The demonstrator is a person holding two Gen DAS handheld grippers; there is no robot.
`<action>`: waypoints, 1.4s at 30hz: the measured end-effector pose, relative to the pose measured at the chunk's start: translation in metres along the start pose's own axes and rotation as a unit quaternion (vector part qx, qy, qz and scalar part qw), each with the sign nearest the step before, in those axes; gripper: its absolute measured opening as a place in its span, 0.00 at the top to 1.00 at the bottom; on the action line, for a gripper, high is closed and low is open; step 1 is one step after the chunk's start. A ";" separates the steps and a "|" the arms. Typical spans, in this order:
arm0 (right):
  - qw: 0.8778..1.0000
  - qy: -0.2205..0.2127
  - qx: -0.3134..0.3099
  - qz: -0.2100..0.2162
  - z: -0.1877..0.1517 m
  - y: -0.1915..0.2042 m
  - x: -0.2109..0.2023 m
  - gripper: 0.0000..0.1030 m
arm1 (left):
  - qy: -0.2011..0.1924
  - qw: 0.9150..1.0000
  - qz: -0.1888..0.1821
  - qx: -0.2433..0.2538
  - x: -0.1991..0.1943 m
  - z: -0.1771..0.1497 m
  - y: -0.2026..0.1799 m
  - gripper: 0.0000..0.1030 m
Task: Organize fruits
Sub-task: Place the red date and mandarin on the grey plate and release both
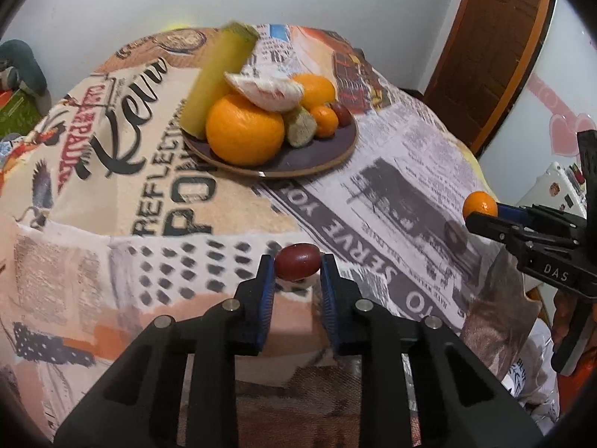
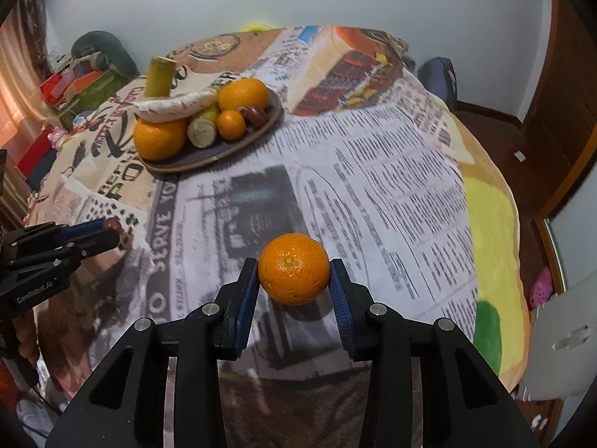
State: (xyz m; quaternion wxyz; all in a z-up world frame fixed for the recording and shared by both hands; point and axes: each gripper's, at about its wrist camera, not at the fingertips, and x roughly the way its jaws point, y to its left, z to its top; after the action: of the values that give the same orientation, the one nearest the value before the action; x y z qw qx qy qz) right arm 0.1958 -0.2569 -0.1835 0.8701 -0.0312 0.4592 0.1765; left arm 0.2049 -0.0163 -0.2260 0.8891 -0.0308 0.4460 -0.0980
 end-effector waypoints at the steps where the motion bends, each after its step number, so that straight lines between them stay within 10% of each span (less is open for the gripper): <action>1: 1.000 -0.003 -0.003 0.002 0.003 0.002 0.000 0.66 | -0.004 1.000 0.001 -0.002 -0.002 0.003 0.002 0.76; 42: 0.996 -0.024 -0.056 0.069 0.092 0.037 0.077 0.66 | -0.024 0.999 -0.019 -0.029 0.052 0.066 0.005 0.76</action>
State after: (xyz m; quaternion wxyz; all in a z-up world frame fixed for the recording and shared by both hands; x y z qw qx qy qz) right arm 0.2958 -0.1813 -0.1893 0.8635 -0.0436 0.4283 0.2627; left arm 0.2889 -0.0237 -0.2280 0.8961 -0.0677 0.4268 -0.1012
